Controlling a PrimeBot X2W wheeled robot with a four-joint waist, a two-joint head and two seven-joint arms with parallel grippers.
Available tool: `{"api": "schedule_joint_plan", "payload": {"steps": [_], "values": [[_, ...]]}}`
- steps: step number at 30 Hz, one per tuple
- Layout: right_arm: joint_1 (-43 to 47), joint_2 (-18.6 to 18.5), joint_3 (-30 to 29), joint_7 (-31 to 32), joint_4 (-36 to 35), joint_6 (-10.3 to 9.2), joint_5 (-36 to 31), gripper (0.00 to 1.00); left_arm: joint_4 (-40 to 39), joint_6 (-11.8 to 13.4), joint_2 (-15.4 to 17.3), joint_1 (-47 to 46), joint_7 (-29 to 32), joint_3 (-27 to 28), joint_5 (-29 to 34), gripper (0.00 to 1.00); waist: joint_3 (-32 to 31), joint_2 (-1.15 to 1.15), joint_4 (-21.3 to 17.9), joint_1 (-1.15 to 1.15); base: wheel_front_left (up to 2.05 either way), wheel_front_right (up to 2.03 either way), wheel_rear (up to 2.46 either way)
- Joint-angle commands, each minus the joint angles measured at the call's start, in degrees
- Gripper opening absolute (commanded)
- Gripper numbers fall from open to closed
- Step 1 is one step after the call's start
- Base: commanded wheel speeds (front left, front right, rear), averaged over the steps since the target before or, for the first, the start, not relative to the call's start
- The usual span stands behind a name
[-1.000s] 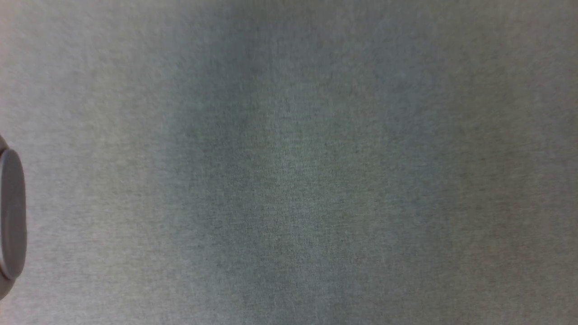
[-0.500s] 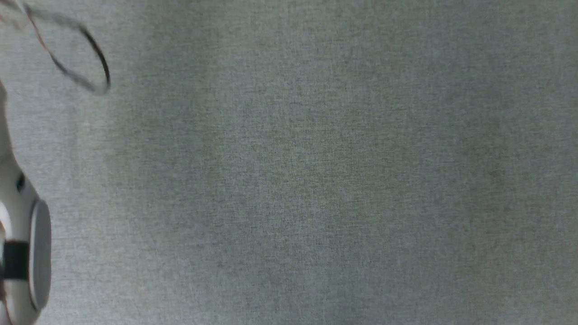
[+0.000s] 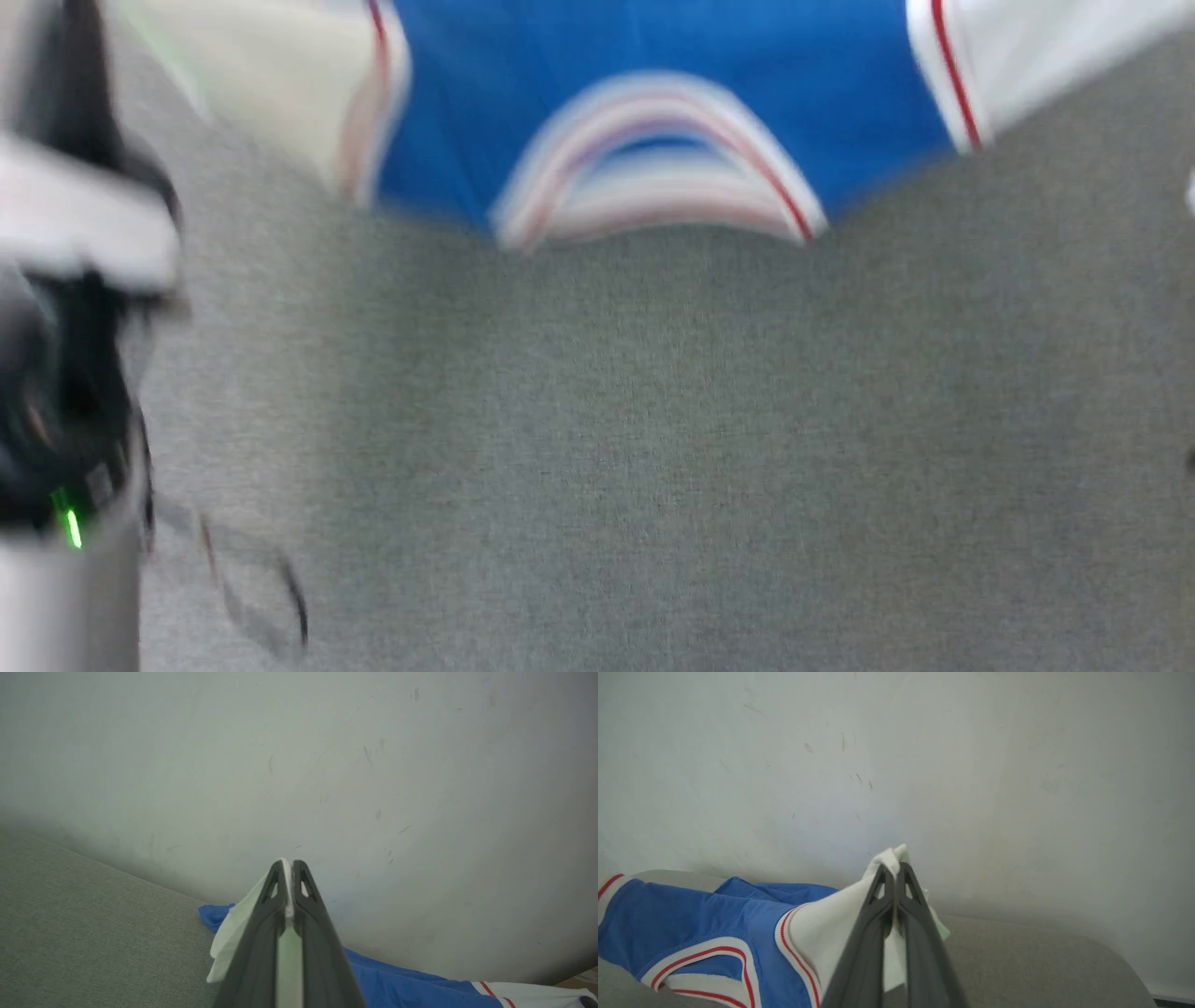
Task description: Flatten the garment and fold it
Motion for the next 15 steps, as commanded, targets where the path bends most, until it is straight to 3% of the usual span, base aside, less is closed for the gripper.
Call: {"api": "schedule_joint_plan", "payload": {"steps": [1, 4, 15], "values": [[3.91, 1.68, -1.61, 1.20, -2.51, -0.04, 0.06, 0.00, -2.01, 0.57, 0.55, 5.00, -0.04, 0.49, 0.32, 0.00, -6.56, -0.01, 1.45, 0.02, 0.00, 0.00, 0.00], [12.01, 4.81, -4.64, 4.16, -7.55, -0.04, -0.17, 0.00, -5.74, 1.06, -0.23, 15.62, -0.71, 1.87, -0.59, 0.00, -9.23, -0.01, 1.55, 0.02, 0.00, 0.00, 0.00], [38.16, 14.34, -14.91, 12.45, -16.61, -0.04, 1.54, 0.00, -9.58, -2.62, -1.56, 48.04, -1.56, 2.75, -3.87, 0.00, -14.59, -0.01, 2.92, 0.02, 0.00, 0.00, 0.00]]}}
